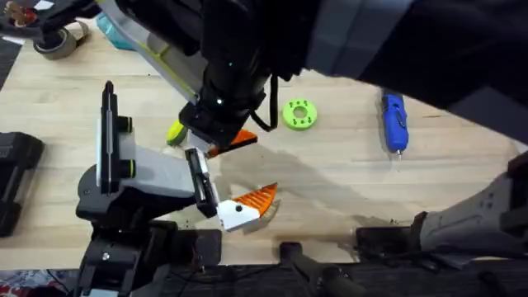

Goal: Pick up the gripper from the table and insert it into the empty holder that is missing its gripper. Then pick up a screw, insert it into the mounting hole, and use the screwdriver to tighten it. Finally, clean up the table by picking up the vegetable and placing it into the bucket.

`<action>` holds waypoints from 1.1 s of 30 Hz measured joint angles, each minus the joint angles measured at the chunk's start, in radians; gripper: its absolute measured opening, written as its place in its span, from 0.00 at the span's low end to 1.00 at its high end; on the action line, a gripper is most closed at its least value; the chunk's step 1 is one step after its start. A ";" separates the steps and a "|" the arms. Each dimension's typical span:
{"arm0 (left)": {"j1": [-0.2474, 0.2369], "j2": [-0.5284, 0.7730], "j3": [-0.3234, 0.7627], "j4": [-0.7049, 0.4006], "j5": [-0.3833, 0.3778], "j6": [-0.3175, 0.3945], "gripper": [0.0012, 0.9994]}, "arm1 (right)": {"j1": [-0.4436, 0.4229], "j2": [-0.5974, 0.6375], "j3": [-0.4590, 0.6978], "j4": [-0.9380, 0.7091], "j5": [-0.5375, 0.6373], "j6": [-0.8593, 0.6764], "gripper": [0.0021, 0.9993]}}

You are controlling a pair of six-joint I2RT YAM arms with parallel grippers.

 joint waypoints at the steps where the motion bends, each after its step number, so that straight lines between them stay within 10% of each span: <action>1: 0.000 0.000 0.000 0.000 0.000 0.000 0.99 | 0.000 0.000 0.001 0.000 0.000 0.000 0.19; 33: 0.000 0.000 0.000 0.000 0.000 0.003 0.99 | 0.000 0.000 0.014 -0.010 -0.003 0.007 0.00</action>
